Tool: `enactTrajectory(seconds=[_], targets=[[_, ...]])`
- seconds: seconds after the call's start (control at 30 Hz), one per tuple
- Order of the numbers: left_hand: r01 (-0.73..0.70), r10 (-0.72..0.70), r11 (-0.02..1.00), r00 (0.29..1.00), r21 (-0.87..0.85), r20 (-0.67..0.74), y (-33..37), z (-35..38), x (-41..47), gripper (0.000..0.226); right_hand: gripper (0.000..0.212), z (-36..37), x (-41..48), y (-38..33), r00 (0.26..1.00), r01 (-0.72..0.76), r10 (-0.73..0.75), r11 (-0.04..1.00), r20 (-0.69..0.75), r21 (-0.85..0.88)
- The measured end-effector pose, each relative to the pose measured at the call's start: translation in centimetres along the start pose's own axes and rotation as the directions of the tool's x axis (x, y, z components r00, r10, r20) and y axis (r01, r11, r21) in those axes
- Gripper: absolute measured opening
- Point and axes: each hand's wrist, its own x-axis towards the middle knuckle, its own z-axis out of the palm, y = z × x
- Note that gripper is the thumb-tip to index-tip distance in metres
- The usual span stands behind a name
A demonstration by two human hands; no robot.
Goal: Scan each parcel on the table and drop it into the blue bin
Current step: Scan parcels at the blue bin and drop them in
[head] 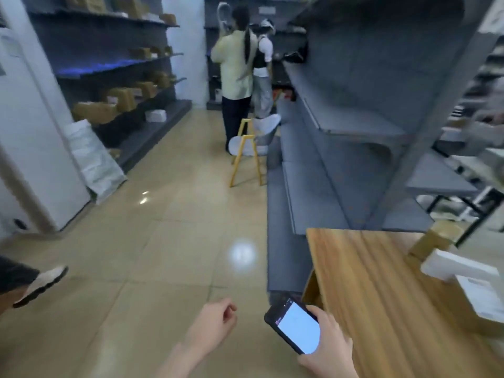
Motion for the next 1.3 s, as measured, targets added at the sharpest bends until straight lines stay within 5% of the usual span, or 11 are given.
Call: enactTrajectory(seconds=[0.2, 0.5, 0.73, 0.9, 1.3], targets=[[-0.247, 0.243, 0.969, 0.939, -0.015, 0.243, 8.0, 4.5, 12.5, 0.020, 0.085, -6.3, 1.8, 6.8, 0.924, -0.307, 0.339, 0.933, -0.175, 0.188], [-0.578, 0.484, 0.814, 0.623, -0.056, 0.614, 20.4, 16.3, 21.0, 0.011, 0.094, -10.2, -2.4, 16.1, 0.707, -0.470, 0.612, 0.781, -0.354, 0.412], [-0.727, 0.621, 0.673, 0.457, -0.135, 0.637, 30.4, 24.0, 20.1, 0.033, 0.091, -13.0, -3.3, 21.7, 0.558, -0.543, 0.740, 0.667, -0.374, 0.510], [-0.845, 0.675, 0.527, 0.352, -0.091, 0.649, 36.5, 28.2, 21.0, 0.048, 0.096, -14.5, -3.4, 24.9, 0.534, -0.551, 0.760, 0.645, -0.370, 0.529], [-0.975, 0.605, 0.219, 0.158, 0.028, 0.780, 50.2, 38.6, 28.4, 0.095, 0.103, -14.8, 0.4, 29.8, 0.347, -0.668, 0.912, 0.404, -0.218, 0.625]])
